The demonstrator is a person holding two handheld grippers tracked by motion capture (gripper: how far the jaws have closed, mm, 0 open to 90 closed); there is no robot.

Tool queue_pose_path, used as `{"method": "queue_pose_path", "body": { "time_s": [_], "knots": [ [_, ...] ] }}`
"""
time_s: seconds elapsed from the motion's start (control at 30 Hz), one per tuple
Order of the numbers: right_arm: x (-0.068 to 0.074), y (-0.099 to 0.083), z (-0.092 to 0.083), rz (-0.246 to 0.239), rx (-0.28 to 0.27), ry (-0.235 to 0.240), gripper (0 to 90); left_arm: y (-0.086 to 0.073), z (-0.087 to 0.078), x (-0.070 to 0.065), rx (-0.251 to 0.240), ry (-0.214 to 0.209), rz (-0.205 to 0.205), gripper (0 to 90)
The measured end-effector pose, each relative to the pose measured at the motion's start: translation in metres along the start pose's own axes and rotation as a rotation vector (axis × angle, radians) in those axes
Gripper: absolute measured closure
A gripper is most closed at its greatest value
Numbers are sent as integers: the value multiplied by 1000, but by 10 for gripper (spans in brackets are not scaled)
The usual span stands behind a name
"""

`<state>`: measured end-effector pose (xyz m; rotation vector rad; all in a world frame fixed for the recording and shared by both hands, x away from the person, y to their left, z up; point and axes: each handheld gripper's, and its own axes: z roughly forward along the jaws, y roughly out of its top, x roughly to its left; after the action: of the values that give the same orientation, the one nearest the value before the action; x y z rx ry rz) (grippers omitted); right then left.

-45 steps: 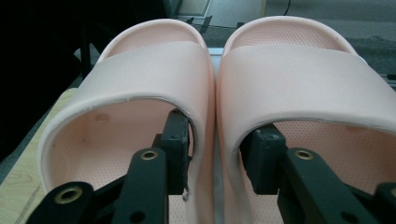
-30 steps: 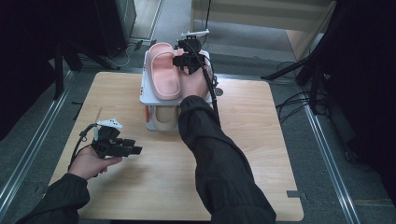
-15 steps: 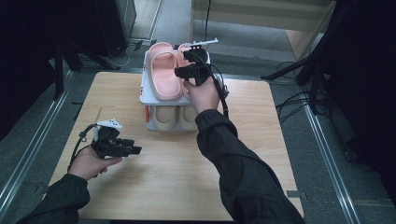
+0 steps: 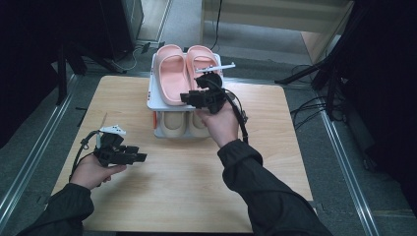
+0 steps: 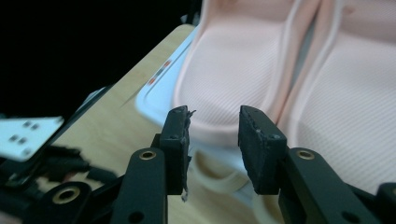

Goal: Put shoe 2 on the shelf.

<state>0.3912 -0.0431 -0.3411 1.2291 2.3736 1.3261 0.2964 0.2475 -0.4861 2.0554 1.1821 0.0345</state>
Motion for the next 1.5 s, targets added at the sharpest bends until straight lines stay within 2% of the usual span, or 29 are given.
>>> {"method": "queue_pose_path", "body": {
  "time_s": [0.23, 0.4, 0.5, 0.57, 0.63, 0.7, 0.93, 1.0, 1.2, 1.5],
  "knots": [
    [7, -21, -14, -16, 8, 68, 639, 0, 1, 0, 5, 4, 4, 457],
    [10, -40, -19, -50, 25, 103, 637, 0, 2, -1, 5, 1, 6, 455],
    [9, -55, -18, -71, 25, 125, 636, 0, 2, -1, 5, 2, 12, 455],
    [9, -57, -18, -76, 21, 126, 635, 0, 2, -2, 5, 1, 14, 454],
    [7, -69, -17, -110, 21, 140, 634, 0, 2, -2, 4, 1, 10, 453],
    [2, -81, -18, -87, 30, 162, 634, 0, 2, -2, 1, 2, 10, 452],
    [-8, -109, -14, -73, 53, 195, 626, 0, 4, -3, 3, 6, 24, 441],
    [-10, -116, -12, -95, 46, 213, 621, 0, 4, -4, 2, 5, 25, 439],
    [-9, -133, -9, -158, 20, 231, 615, 0, 5, -4, 4, 6, 38, 428],
    [-13, -149, -4, -148, 28, 260, 599, 0, 6, -6, 2, -8, 44, 410]
  ]
}}
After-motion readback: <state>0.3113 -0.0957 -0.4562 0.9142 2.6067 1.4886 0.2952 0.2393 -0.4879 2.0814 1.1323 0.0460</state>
